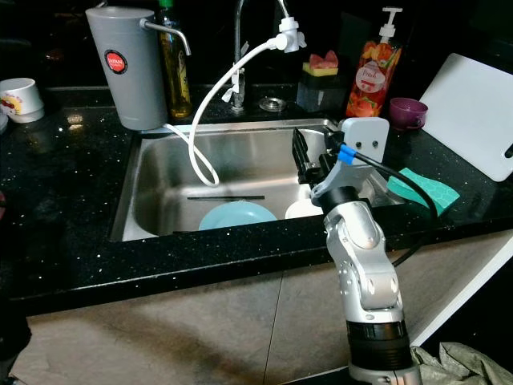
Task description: Kitchen organization
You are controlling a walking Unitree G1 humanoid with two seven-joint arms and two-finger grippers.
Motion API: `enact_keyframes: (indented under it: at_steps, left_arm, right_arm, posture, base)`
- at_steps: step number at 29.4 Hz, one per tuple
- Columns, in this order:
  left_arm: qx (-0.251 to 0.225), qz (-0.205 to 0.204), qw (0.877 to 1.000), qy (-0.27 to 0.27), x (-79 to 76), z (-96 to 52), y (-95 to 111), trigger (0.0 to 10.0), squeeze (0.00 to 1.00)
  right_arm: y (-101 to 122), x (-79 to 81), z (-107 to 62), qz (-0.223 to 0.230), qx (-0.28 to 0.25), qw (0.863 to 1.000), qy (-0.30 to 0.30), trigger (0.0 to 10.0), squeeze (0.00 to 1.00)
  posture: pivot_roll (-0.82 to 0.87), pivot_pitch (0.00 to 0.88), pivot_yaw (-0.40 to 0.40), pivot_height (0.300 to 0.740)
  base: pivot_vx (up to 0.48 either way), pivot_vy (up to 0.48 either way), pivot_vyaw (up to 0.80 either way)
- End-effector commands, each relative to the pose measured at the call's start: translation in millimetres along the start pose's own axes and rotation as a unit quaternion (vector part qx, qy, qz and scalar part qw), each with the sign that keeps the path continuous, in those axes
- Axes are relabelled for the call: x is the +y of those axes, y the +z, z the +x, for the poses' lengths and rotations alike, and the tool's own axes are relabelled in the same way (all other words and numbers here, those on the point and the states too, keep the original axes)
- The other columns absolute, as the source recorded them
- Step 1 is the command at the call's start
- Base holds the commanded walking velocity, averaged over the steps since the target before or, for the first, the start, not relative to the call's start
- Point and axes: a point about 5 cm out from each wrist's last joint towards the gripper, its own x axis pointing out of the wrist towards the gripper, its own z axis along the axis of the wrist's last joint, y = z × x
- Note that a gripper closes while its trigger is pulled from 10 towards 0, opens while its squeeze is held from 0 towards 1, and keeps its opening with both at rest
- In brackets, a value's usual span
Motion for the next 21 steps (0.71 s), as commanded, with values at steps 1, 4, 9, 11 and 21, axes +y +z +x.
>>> enact_keyframes:
  at_steps: [1,4,9,11,21]
  left_arm:
    - [0.012,-0.003,1.000,0.015,6.4,4.5,-1.4,1.1,0.00]
    - [0.019,-0.009,1.000,0.015,6.4,4.9,-2.4,0.0,0.00]
    - [0.033,-0.020,0.999,0.015,6.4,5.2,-4.9,0.0,0.00]
    - [0.037,-0.023,0.999,0.015,6.7,5.7,-6.1,0.0,0.00]
    - [0.011,-0.026,1.000,-0.011,1.9,5.3,-1.5,10.0,0.00]
  right_arm:
    - [0.8,-1.8,-0.1,0.000,-0.004,1.000,-0.005,10.0,0.00]
    - [0.8,-2.0,0.0,0.001,-0.004,1.000,-0.005,10.0,0.00]
    - [1.0,-2.1,0.1,0.000,-0.005,1.000,-0.005,10.0,0.00]
    - [1.2,-2.1,0.2,0.000,-0.005,1.000,-0.006,10.0,0.00]
    - [1.7,-2.7,0.6,-0.001,-0.005,1.000,-0.007,10.0,0.00]
  posture:
    - [0.12,0.178,-0.051,0.740]
    - [0.12,0.179,-0.053,0.740]
    - [0.12,0.179,-0.053,0.740]
    - [0.12,0.179,-0.053,0.740]
    - [0.11,0.180,-0.054,0.740]
  base:
    - [0.000,0.000,0.00]
    - [0.000,0.000,0.00]
    - [0.000,0.000,0.00]
    - [0.000,0.000,0.00]
    - [0.000,0.000,0.00]
